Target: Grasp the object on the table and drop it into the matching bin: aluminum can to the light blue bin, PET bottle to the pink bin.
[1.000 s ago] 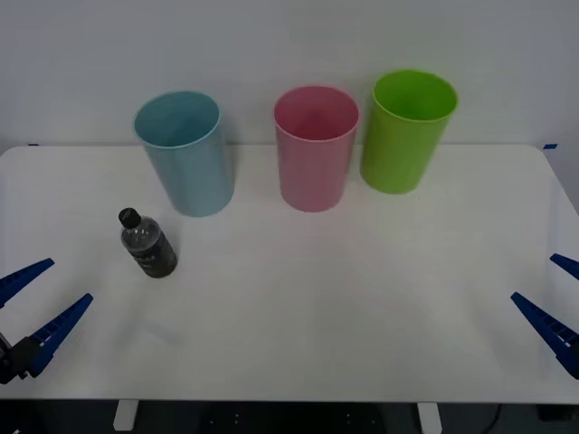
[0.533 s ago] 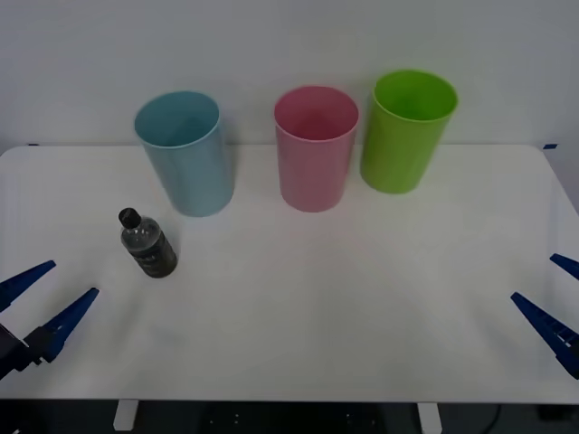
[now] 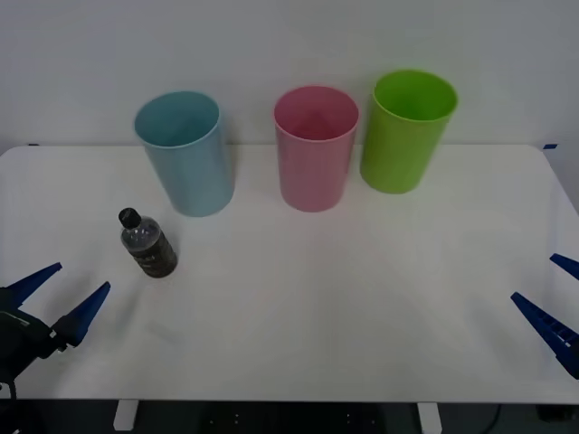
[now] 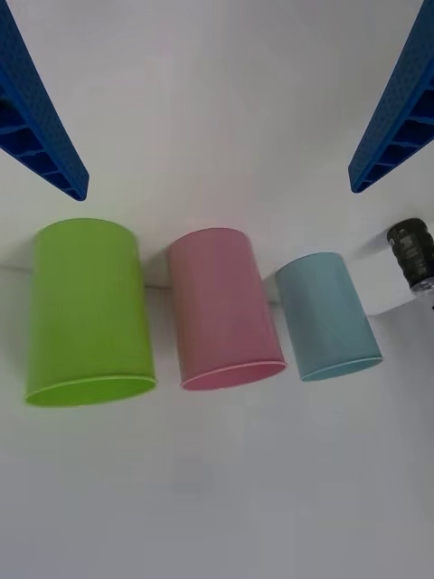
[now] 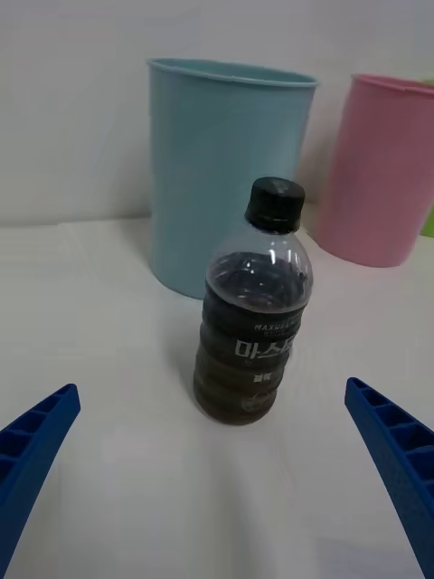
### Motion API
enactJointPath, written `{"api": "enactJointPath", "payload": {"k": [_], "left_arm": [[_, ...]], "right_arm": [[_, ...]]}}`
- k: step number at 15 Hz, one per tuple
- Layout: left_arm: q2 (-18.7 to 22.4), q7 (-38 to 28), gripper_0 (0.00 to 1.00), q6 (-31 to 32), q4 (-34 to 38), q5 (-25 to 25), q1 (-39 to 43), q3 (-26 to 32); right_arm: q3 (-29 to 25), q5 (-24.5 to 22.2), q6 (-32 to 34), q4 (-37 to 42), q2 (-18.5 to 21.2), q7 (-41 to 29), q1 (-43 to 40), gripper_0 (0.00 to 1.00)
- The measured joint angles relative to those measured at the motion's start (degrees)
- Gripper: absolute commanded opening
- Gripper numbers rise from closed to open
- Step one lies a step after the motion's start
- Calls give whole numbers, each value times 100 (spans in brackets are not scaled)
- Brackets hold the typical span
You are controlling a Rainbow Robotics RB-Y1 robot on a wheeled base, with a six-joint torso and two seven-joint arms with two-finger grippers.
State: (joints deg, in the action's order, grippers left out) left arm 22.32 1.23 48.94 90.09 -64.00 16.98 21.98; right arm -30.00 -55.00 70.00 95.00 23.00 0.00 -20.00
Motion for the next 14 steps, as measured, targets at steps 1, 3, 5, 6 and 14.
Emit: {"api": "enactJointPath", "payload": {"k": [1,3,5,6,14], "left_arm": [[0,11,100,-164,0,-88,-19,-86],[0,40,100,-465,0,-112,-50,-287],[-17,60,100,-727,-7,-112,-89,-497],[-41,68,100,-763,-34,-113,-120,-553],[-133,286,100,-771,-566,-113,-622,-797]], "right_arm": [[0,0,0,0,0,0,0,100],[0,0,0,0,0,0,0,100],[0,0,0,0,0,0,0,100],[0,0,0,0,0,0,0,100],[0,0,0,0,0,0,0,100]]}}
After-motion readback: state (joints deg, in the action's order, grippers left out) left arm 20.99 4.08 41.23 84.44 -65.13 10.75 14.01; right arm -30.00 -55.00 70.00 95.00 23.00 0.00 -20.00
